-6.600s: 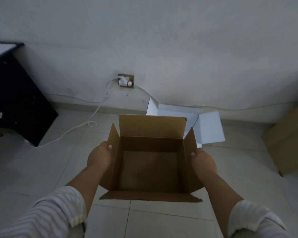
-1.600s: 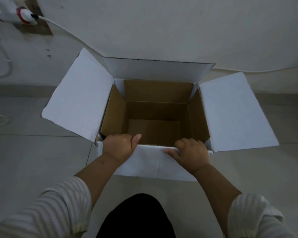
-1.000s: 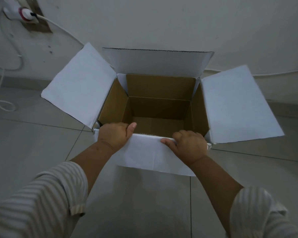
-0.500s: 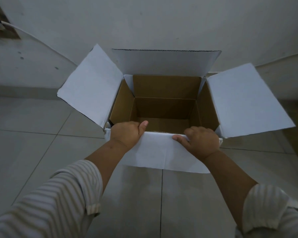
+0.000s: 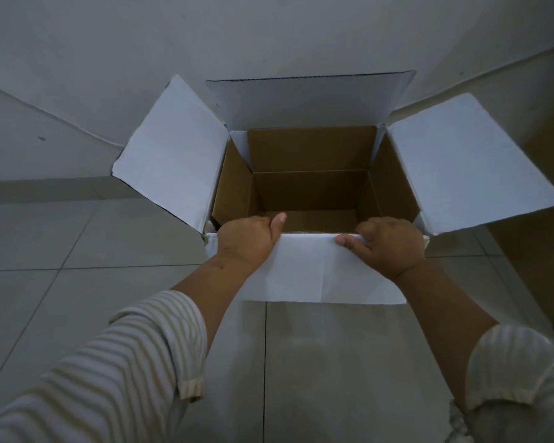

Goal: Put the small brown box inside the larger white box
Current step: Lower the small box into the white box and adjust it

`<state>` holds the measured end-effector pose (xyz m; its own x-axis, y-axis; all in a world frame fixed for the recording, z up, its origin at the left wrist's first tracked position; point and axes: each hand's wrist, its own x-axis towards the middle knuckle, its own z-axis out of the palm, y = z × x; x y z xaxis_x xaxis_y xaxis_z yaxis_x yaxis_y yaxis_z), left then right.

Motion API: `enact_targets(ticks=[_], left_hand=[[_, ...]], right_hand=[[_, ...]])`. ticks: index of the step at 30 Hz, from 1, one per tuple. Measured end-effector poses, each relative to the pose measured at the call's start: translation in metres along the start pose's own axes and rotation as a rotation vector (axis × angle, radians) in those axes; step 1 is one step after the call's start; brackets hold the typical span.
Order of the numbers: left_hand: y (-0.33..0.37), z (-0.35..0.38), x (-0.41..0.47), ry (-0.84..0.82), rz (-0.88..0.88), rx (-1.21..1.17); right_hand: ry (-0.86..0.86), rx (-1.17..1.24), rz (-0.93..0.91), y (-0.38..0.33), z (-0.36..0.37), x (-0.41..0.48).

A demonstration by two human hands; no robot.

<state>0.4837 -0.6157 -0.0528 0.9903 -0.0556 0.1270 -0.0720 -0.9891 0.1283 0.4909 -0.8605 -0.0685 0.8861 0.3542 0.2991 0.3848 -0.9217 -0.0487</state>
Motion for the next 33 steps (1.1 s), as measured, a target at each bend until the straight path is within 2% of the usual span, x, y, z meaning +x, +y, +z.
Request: enact_targets(ticks=[12,17,24,30,33], left_hand=[[0.053,0.019,0.034,0.063,0.091,-0.009],[0.055,0.013,0.035,-0.047,0.091,-0.02],[0.058,-0.001,0.026,-0.28,0.09,-0.056],[0.083,0.005,0.033,-0.275,0.049,-0.044],[0.098,0.008,0.04,-0.272,0.06,-0.019]], right_hand=[[0.096,-0.032,0.059,0.064,0.002,-0.002],[0.083,-0.008,0.07,0.065,0.0,-0.002],[-0.038,0.039,0.08,0.066,-0.005,-0.009],[-0.084,0.056,0.053,0.094,-0.011,-0.003],[-0.036,0.063,0.068,0.108,-0.008,-0.004]])
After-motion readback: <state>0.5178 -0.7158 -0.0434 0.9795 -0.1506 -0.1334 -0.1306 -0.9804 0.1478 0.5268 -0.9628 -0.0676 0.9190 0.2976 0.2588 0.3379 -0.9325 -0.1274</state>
